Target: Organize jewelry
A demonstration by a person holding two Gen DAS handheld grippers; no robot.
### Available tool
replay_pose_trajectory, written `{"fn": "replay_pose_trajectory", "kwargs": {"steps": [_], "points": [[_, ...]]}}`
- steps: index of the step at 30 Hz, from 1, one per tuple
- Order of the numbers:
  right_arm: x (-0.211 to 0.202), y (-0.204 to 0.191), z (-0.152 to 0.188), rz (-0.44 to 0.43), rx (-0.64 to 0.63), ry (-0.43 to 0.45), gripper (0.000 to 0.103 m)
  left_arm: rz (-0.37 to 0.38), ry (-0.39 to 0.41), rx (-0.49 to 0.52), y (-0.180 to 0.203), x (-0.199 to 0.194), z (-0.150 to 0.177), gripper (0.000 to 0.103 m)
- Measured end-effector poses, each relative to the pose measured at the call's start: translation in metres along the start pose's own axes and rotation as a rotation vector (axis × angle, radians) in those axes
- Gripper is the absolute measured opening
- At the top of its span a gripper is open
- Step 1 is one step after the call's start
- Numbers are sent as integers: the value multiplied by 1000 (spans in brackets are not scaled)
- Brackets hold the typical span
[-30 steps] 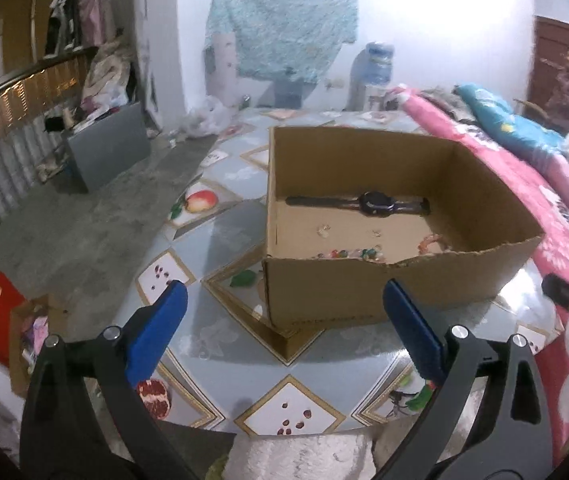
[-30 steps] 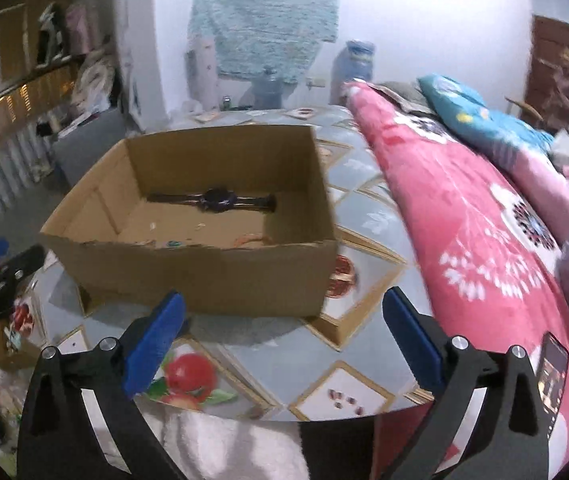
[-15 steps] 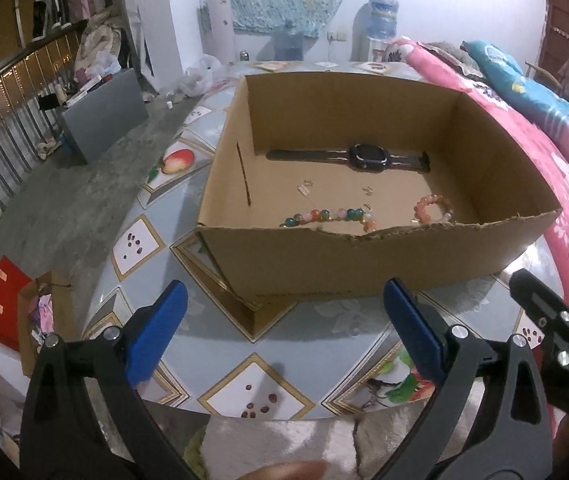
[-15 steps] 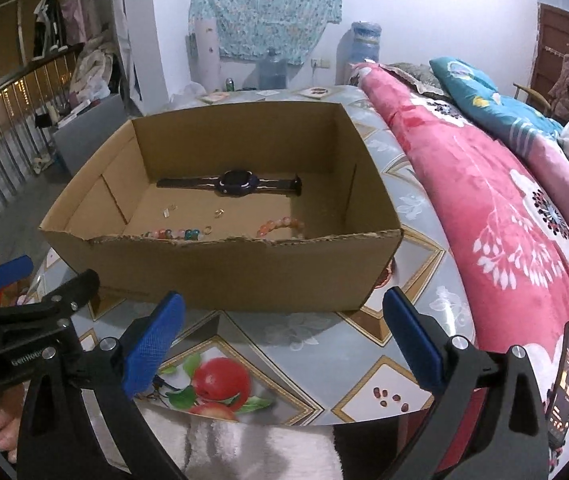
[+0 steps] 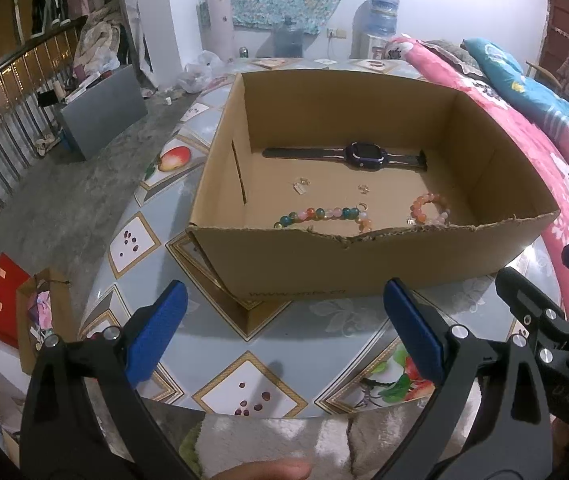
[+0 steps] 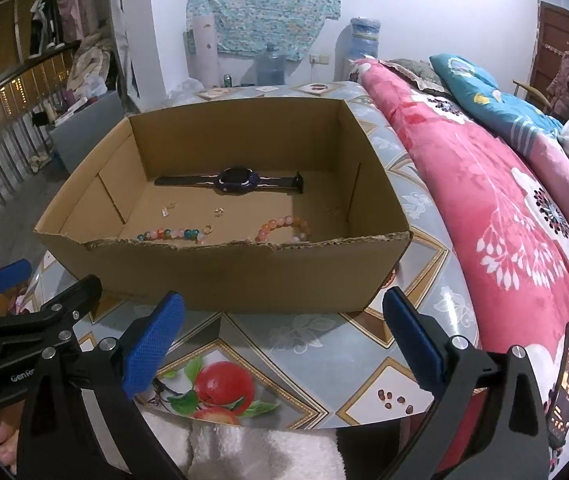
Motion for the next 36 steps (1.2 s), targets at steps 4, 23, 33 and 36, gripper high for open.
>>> {"fn": "replay_pose_trajectory", "kwargs": {"steps": [4, 23, 33, 36], "points": [[3, 1, 0, 3, 11, -9, 97, -10, -2, 1, 2, 1, 0, 95], [11, 1, 2, 2, 21, -35, 97, -25, -27, -2, 2, 7, -1, 95], [13, 1, 2, 2, 21, -37, 97, -20, -35, -6, 3, 10, -1, 95], [13, 1, 2, 1, 22, -37, 97, -20, -35, -5, 3, 10, -1, 95]]}}
Point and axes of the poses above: each gripper's, at about its wrist camera, not at the fingertips, and x roughly the way its jaws point, y to its right, z to its underside, the point moved 2 cm from there along x, roughly the way its jaws point, and after that the axes turned 4 degrees about -y, right-handed, at the moved point
